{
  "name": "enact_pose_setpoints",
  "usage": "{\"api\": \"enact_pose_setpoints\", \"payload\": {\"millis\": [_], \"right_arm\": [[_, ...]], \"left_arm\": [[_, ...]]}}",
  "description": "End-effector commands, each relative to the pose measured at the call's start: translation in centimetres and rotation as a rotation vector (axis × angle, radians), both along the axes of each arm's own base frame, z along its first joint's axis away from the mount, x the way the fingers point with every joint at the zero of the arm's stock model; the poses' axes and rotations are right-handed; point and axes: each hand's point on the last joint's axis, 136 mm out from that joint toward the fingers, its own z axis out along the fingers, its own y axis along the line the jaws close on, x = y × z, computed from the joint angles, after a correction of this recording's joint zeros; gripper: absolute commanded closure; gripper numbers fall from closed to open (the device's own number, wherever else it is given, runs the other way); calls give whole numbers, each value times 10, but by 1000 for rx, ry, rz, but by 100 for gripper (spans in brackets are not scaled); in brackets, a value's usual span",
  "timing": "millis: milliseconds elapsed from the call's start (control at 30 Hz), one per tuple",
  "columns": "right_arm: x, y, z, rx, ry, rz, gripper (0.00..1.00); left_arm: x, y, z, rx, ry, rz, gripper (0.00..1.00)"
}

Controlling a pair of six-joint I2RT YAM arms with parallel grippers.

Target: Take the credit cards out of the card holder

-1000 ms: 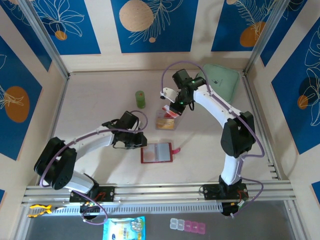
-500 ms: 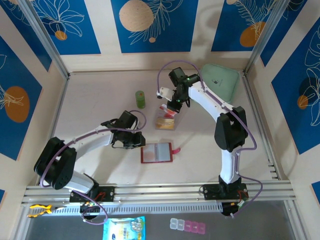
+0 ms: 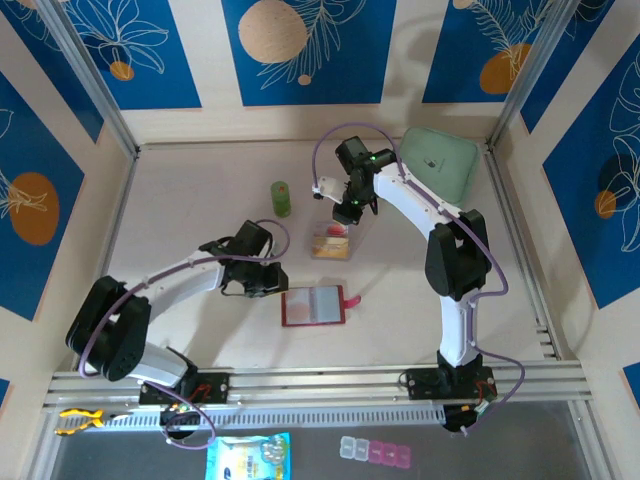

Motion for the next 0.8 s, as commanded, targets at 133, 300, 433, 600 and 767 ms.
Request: {"api": "enact_pose_setpoints", "payload": {"millis": [133,300,433,600,767], "right_arm": [[-9,8,18,34,-21,-42,85],[-22,18,25,122,3,-163,86],[-37,29,26,226,75,-357,88],[-77,57,18,349,226,-585,89],[-119,76,-2,421,352,-707,89]], "left_arm": [[3,1,7,-23,-12,22,82],[0,-1,2,-44,-1,21,82],[-2,-2,-4,-53,3,19,84],[-6,2,-14,-40,16,13,87],[-10,2,-21,-54,17,21,90]]}}
